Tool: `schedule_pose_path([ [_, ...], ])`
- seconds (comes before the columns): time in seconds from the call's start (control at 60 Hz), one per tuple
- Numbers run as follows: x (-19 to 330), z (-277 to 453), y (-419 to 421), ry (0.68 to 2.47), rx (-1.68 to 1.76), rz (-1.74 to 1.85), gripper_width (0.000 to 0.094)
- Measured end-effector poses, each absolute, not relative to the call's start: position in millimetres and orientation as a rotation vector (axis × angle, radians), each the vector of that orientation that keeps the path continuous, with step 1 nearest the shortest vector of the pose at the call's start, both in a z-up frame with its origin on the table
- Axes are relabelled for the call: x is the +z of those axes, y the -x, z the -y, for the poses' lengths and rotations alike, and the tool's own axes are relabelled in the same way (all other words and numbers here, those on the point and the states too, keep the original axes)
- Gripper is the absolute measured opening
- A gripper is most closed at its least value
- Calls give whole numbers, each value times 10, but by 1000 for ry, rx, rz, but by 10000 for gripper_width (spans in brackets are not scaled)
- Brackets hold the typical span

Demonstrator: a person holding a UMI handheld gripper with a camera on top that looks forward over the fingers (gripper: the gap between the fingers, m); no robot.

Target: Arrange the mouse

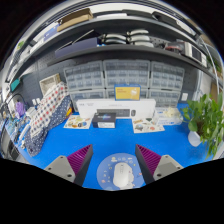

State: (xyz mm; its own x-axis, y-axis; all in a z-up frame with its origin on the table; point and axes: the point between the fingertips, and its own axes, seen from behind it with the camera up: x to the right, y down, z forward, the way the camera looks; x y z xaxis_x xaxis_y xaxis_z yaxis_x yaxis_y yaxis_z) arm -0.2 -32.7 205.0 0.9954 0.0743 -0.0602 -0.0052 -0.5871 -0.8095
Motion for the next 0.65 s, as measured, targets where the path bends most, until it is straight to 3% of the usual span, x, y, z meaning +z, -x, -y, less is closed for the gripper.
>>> schedule_pose_path([
  [0.317, 2494, 515, 21, 2145, 143, 46, 866],
  [0.65, 2333, 625, 16, 2185, 120, 58, 863],
])
